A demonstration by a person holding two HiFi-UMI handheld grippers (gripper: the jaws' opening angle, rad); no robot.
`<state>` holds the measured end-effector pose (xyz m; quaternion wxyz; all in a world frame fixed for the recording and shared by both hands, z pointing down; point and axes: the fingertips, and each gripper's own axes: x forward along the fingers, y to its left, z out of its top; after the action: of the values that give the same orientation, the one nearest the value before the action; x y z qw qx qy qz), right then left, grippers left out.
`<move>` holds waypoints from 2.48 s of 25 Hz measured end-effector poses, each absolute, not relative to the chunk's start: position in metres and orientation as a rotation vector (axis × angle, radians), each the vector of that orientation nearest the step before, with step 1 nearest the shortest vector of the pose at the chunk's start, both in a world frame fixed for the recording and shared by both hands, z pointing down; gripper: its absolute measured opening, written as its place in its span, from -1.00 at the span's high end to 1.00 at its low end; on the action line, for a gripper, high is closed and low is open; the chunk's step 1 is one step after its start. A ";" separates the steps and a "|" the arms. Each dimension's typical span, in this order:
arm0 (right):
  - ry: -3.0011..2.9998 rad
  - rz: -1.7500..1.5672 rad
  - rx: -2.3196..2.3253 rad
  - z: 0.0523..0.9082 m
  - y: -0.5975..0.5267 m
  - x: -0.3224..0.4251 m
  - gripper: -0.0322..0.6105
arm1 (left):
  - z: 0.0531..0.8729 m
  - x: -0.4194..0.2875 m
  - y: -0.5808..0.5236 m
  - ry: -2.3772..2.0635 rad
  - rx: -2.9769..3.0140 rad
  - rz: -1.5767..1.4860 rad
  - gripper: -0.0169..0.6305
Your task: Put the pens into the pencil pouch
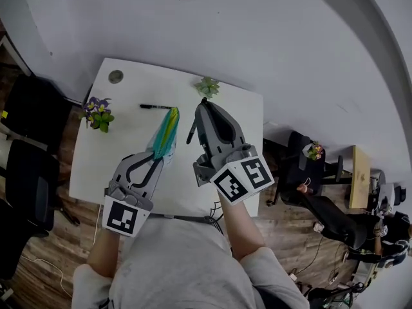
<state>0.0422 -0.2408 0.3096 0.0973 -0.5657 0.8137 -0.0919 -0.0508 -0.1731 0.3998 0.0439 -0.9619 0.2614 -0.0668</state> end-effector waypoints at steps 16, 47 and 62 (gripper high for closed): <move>2.305 -0.062 -1.487 0.239 -0.194 0.071 0.71 | 0.383 0.018 -0.139 0.671 -2.931 -0.179 0.76; 2.730 -0.060 -1.384 0.314 -0.154 0.019 0.66 | 0.359 -0.005 -0.137 0.784 -2.836 -0.128 0.76; 2.930 -0.396 -1.558 0.359 -0.220 0.031 0.77 | 0.376 -0.068 -0.145 1.029 -2.772 -0.207 0.76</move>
<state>0.0311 -0.2202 0.3589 -0.0998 -0.4639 0.8723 -0.1180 -0.0685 -0.1452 0.3763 0.0884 -0.9315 0.3459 -0.0697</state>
